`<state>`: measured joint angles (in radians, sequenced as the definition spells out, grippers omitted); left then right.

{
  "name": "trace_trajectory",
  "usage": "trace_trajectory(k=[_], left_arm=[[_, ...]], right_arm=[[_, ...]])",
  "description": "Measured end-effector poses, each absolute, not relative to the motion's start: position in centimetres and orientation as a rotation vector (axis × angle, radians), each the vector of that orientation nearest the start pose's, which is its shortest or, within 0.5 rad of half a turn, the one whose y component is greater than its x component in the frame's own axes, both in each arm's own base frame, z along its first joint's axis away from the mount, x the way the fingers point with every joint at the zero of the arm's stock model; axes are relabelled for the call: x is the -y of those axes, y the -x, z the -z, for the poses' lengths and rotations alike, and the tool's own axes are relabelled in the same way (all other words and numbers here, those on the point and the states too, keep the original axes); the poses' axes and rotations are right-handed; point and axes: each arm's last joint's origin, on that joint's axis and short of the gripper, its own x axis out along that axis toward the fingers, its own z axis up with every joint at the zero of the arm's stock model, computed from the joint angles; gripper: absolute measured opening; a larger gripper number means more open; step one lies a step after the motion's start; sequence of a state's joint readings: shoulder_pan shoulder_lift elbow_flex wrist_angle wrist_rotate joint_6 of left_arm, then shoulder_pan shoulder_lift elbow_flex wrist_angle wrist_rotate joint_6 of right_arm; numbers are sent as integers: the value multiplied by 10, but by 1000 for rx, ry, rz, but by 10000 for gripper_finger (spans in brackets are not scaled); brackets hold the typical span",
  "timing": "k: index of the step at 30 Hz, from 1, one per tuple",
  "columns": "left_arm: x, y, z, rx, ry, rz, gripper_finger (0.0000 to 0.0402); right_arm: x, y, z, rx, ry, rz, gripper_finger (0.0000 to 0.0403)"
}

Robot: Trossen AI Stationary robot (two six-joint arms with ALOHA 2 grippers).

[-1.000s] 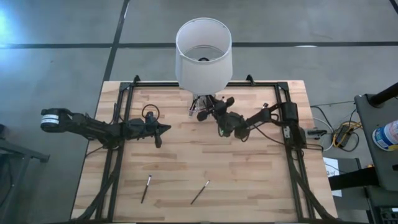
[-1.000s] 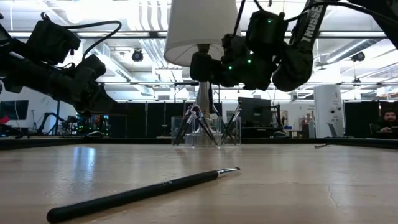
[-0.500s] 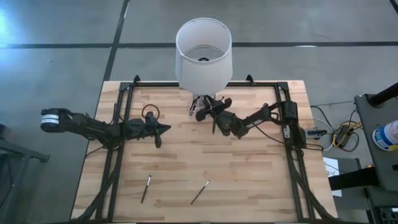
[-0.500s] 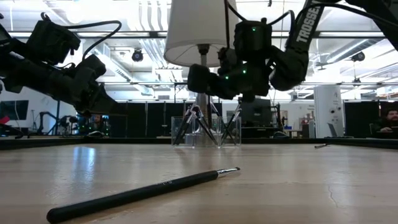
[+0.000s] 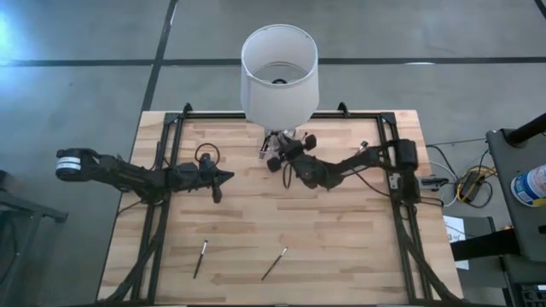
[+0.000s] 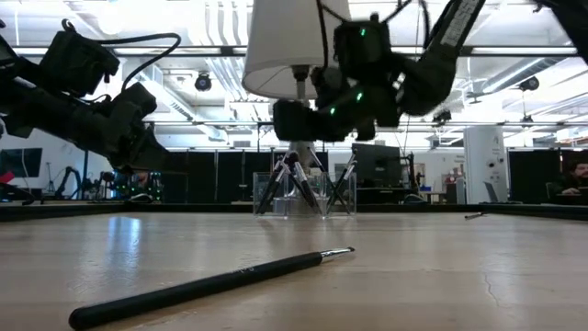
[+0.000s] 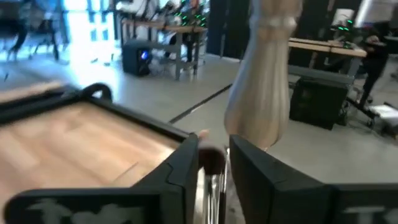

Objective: Put items in baskets/containers
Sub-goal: Put the black foundation brush into the transparent organizer

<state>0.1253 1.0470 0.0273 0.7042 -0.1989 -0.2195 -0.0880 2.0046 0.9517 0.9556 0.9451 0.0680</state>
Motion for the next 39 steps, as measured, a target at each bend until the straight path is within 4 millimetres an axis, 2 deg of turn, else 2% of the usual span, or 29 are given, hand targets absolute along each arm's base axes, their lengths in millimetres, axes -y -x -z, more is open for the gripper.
trace_trajectory(k=[5,9,12,16,22,25,27,32,39], left_arm=[[-21,-158,-124,-306,192,-306,0],[-5,-169,-133,-375,177,-191,0],[18,-175,-139,-519,122,-167,0],[58,-174,-161,-689,74,-182,0],[118,-149,-201,-800,228,-181,1],[141,-139,-210,-792,312,-199,11],[153,-137,-211,-799,353,-211,24],[174,-142,-195,-889,509,-306,64],[187,-146,-167,-1012,708,-480,103]], right_arm=[[26,-371,-170,-212,84,951,42],[-11,-351,-181,-283,132,845,12],[-39,-333,-184,-276,115,762,9],[-70,-311,-182,-259,91,676,8],[-98,-291,-172,-258,123,656,8],[-107,-287,-171,-249,99,630,8],[-111,-285,-170,-245,83,610,8],[-121,-281,-170,-239,71,575,8],[-130,-277,-170,-238,75,542,8]])
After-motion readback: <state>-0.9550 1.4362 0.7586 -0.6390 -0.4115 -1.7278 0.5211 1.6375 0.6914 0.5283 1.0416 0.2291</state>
